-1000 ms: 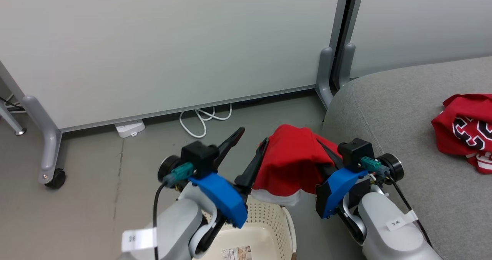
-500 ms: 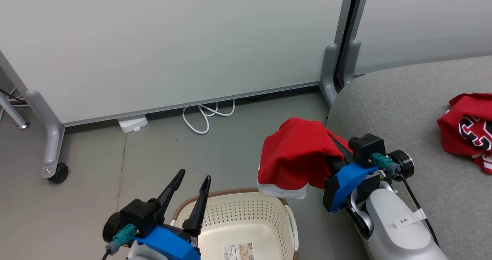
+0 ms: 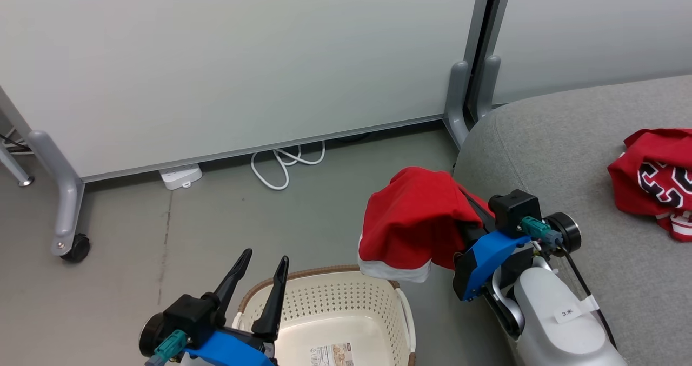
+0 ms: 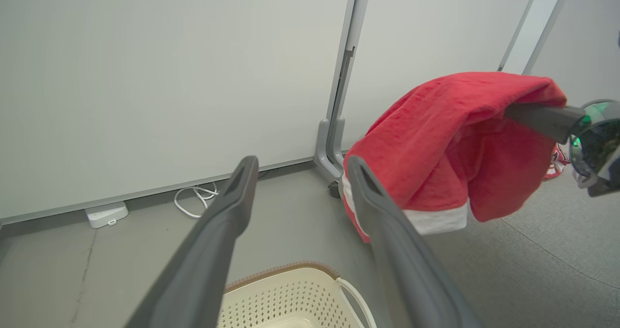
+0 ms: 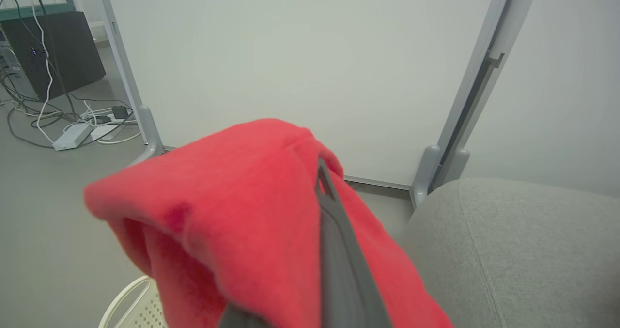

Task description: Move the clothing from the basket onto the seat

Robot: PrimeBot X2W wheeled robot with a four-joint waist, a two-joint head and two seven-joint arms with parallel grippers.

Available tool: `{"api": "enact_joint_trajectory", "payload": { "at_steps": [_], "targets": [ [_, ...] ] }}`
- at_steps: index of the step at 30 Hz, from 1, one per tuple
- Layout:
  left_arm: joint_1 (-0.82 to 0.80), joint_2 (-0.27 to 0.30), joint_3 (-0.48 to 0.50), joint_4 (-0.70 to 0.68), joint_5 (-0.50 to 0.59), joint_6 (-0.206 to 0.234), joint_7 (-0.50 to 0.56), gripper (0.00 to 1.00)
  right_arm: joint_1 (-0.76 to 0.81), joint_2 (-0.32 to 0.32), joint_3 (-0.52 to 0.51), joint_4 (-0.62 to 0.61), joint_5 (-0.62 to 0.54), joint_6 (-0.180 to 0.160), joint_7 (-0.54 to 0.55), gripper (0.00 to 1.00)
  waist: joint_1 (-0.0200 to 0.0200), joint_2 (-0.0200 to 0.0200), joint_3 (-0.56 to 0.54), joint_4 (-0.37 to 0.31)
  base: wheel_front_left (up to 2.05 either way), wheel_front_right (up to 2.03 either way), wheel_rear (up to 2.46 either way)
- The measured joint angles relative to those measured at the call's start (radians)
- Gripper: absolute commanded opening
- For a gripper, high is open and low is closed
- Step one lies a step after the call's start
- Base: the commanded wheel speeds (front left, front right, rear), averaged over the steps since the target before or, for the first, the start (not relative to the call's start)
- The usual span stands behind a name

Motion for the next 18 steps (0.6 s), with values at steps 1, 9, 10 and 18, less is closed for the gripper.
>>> {"api": "enact_joint_trajectory", "payload": {
  "at_steps": [1, 9, 10, 18],
  "targets": [
    [0.001, -0.001, 0.003, -0.001, 0.004, 0.000, 0.000, 1.00, 0.000, 0.000, 0.003, -0.002, 0.002, 0.000, 0.000, 0.00, 0.0000, 0.0000, 0.000, -0.005, 0.00, 0.00, 0.00],
    [0.008, -0.005, 0.009, -0.023, 0.013, -0.002, 0.000, 1.00, 0.000, 0.000, 0.010, -0.010, 0.006, 0.000, 0.002, 0.00, 0.0000, 0.0000, 0.007, -0.085, 0.00, 0.00, 0.00],
    [0.008, -0.005, 0.007, -0.025, 0.012, -0.002, 0.000, 1.00, 0.000, 0.000, 0.010, -0.011, 0.007, 0.000, 0.002, 0.00, 0.0000, 0.0000, 0.008, -0.100, 0.00, 0.00, 0.00],
    [0.003, -0.002, -0.010, -0.041, 0.012, -0.002, 0.000, 1.00, 0.012, 0.000, 0.012, -0.018, 0.013, 0.000, 0.003, 0.00, 0.0000, 0.0000, 0.022, -0.233, 0.00, 0.00, 0.00]
  ]
}}
